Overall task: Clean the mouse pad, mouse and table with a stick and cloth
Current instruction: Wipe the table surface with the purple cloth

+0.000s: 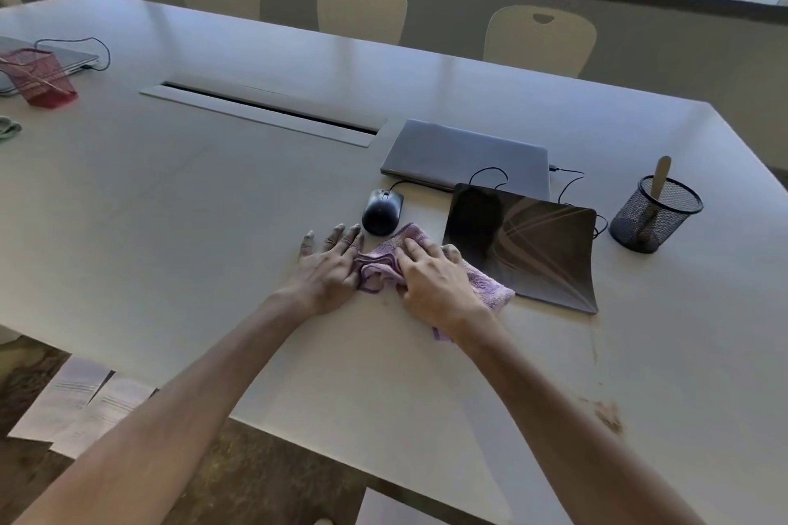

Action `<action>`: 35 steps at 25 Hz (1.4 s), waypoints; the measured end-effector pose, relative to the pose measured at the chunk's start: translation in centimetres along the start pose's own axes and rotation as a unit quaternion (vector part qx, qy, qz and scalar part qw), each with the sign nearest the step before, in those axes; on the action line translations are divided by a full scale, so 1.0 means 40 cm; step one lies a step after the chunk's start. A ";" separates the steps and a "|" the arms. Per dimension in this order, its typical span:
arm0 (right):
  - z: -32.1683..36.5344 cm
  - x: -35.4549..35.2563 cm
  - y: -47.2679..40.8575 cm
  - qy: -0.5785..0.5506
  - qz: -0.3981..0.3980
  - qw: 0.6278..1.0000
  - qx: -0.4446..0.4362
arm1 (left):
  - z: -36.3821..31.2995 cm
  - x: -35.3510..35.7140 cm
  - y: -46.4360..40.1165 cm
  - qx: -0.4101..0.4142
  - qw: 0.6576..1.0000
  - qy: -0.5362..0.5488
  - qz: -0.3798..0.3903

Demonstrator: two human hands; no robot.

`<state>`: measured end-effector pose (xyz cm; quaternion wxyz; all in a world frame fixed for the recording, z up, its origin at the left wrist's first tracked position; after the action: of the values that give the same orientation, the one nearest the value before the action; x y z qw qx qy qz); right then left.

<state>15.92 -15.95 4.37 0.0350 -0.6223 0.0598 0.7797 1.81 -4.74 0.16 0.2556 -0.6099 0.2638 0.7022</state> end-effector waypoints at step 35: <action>-0.087 0.010 0.192 -0.180 0.076 0.964 -0.178 | 0.001 -0.012 0.011 0.000 0.999 0.020 0.025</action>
<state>18.19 -24.04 3.58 -0.1254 -0.4614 -0.0400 0.8774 1.56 -5.05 0.66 0.2329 -0.6171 0.2839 0.6959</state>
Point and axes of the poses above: each hand's wrist, its own y-axis away from the middle knuckle, its own x-axis out of the palm, z = x × y, the point moved 3 cm from there along -y, towards the middle knuckle, and after that the axes turned 10 degrees about -y, right-handed, at the moved point
